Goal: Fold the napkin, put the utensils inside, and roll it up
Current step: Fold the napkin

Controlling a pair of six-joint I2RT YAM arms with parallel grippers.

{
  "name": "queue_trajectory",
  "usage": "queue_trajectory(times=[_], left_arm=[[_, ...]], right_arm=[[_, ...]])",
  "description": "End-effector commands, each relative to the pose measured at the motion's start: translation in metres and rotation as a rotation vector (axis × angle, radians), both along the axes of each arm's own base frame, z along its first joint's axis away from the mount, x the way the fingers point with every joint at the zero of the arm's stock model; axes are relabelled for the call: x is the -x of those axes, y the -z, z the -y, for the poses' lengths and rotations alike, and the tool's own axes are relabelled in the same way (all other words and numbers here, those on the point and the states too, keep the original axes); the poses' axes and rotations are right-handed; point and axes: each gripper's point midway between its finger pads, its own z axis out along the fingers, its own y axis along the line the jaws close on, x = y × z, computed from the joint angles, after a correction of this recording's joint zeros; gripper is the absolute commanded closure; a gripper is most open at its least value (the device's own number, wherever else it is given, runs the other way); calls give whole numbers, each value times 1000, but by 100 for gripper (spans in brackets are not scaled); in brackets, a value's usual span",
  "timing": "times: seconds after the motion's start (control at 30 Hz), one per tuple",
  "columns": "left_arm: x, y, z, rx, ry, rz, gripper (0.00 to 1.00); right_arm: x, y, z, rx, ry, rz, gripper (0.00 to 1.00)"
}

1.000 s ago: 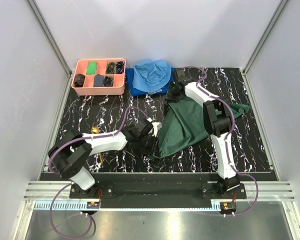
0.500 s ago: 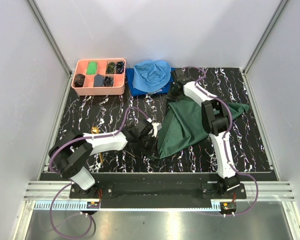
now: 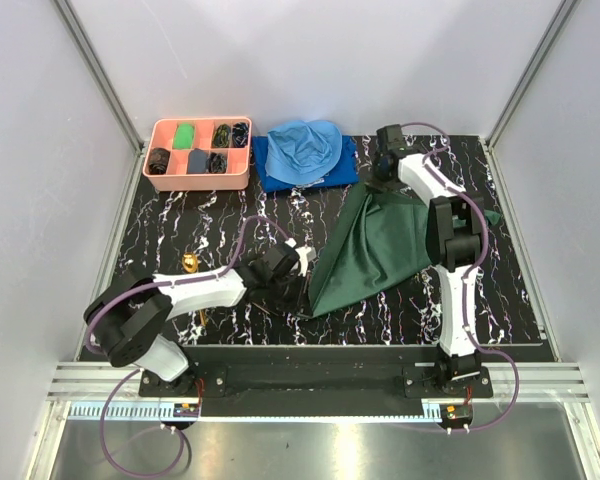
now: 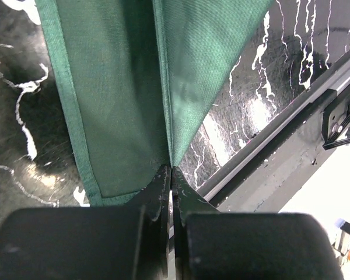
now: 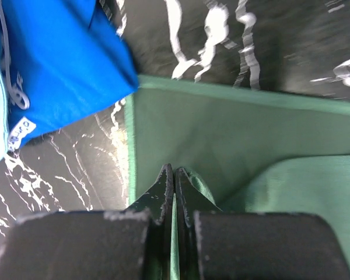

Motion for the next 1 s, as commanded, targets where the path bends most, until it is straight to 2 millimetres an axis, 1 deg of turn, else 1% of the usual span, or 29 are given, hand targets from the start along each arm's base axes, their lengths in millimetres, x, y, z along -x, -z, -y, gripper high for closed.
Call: queue_trajectory(times=[0.0, 0.1, 0.13, 0.2, 0.27, 0.37, 0.4, 0.5, 0.57, 0.6, 0.73, 0.97], left_arm=[[-6, -12, 0, 32, -35, 54, 100], [-7, -12, -1, 34, -46, 57, 100], [-7, -12, -2, 32, -50, 55, 100], [-7, -11, -4, 27, -61, 54, 100], [-8, -10, -5, 27, -71, 51, 100], [-9, -8, -8, 26, -89, 45, 100], [-9, -7, -10, 24, -94, 41, 100], [-9, -5, -12, 27, -105, 31, 100], [-11, -6, -13, 39, -111, 33, 100], [-11, -6, -13, 41, -115, 35, 100], [-15, -8, -16, 52, -136, 38, 100], [-17, -4, -24, 59, -174, 25, 100]], right_arm=[[-7, -36, 17, 39, 16, 81, 100], [-11, -35, 19, 42, 17, 83, 100], [-12, -31, 19, 45, 16, 77, 100], [-16, -32, 19, 43, 18, 85, 100], [-18, -26, 18, 42, 14, 77, 100], [-22, -26, 15, 30, 14, 81, 100], [-25, -28, 13, 25, 12, 89, 100], [-28, -29, 14, 24, 13, 93, 100], [-29, -28, 13, 23, 12, 92, 100], [-31, -31, 12, 20, 10, 99, 100], [-33, -27, 11, 15, 5, 90, 100], [-39, -28, 7, 1, 0, 98, 100]])
